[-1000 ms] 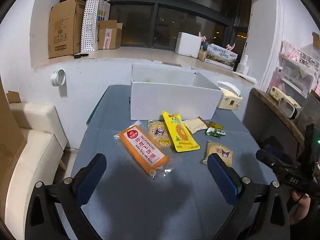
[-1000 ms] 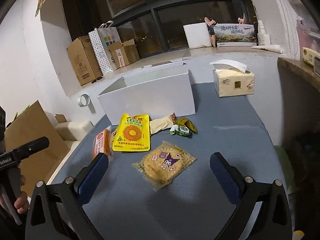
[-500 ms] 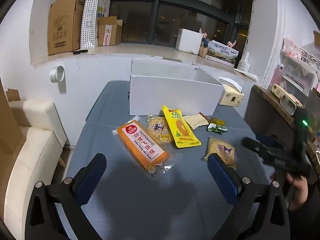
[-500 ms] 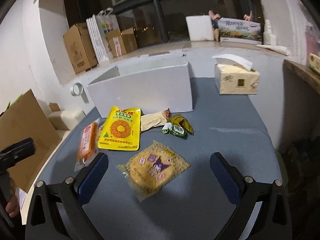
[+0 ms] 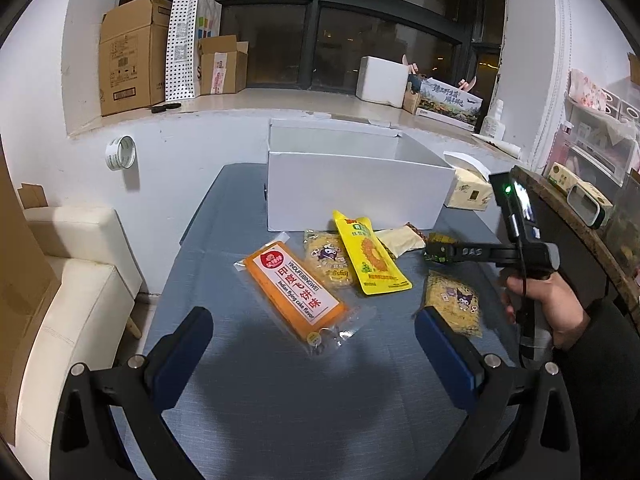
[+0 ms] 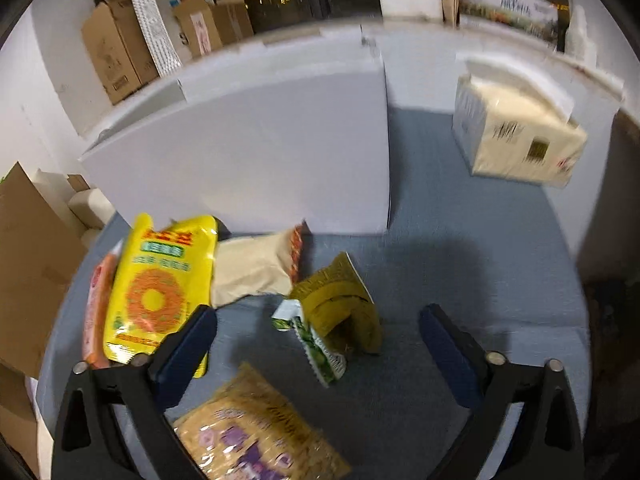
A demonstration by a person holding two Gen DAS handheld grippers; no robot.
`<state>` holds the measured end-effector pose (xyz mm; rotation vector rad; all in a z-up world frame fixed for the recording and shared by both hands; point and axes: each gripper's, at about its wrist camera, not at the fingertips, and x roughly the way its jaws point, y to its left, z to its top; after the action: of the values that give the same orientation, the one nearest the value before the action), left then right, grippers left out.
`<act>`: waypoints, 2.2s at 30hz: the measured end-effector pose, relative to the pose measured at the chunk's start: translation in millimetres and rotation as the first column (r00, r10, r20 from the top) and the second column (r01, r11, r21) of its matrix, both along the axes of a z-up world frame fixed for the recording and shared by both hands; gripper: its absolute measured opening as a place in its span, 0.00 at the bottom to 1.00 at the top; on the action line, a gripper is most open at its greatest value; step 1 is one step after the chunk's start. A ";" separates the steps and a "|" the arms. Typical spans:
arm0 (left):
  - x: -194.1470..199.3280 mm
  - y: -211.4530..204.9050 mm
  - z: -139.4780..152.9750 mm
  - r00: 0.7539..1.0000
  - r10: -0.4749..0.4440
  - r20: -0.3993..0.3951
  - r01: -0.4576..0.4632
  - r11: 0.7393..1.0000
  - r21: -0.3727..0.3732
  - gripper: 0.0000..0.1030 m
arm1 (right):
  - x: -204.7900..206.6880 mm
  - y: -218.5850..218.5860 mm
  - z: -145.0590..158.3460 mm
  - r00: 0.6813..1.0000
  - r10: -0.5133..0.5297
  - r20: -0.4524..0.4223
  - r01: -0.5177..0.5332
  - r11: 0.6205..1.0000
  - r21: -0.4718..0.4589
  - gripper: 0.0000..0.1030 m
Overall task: Organize snacks
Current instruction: 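Grasp the small yellow and green packs with the right gripper, then grasp the yellow sunflower-printed bag with the left gripper while the right gripper holds its packs, then carry both held packs into the white box and open both grippers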
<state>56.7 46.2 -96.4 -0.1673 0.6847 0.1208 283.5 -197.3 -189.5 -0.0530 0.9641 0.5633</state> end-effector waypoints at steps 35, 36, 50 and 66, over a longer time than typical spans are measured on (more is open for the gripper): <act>211.5 -17.8 -75.0 0.965 -0.042 -0.260 0.037 0.999 -0.023 0.99 | -117.6 -95.2 62.5 0.983 -0.105 0.152 0.054 0.950 0.307 0.40; 214.0 -18.9 -78.7 0.961 -0.040 -0.273 0.038 0.999 -0.012 0.97 | -117.3 -94.8 61.7 0.983 -0.103 0.150 0.053 0.950 0.307 0.40; 159.8 -53.1 -24.2 0.984 -0.165 -0.066 0.164 0.986 -0.016 0.25 | -123.0 -86.4 56.8 0.986 -0.090 0.137 0.045 0.954 0.298 0.41; 131.1 -15.9 83.5 0.982 -0.136 0.132 0.128 0.990 0.065 0.23 | -99.9 -52.7 109.4 0.970 -0.024 0.242 -0.049 0.956 0.291 0.41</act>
<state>187.8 30.3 -12.9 -0.0750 0.5538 0.0013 183.6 -250.0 -80.1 0.1369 0.6331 0.6909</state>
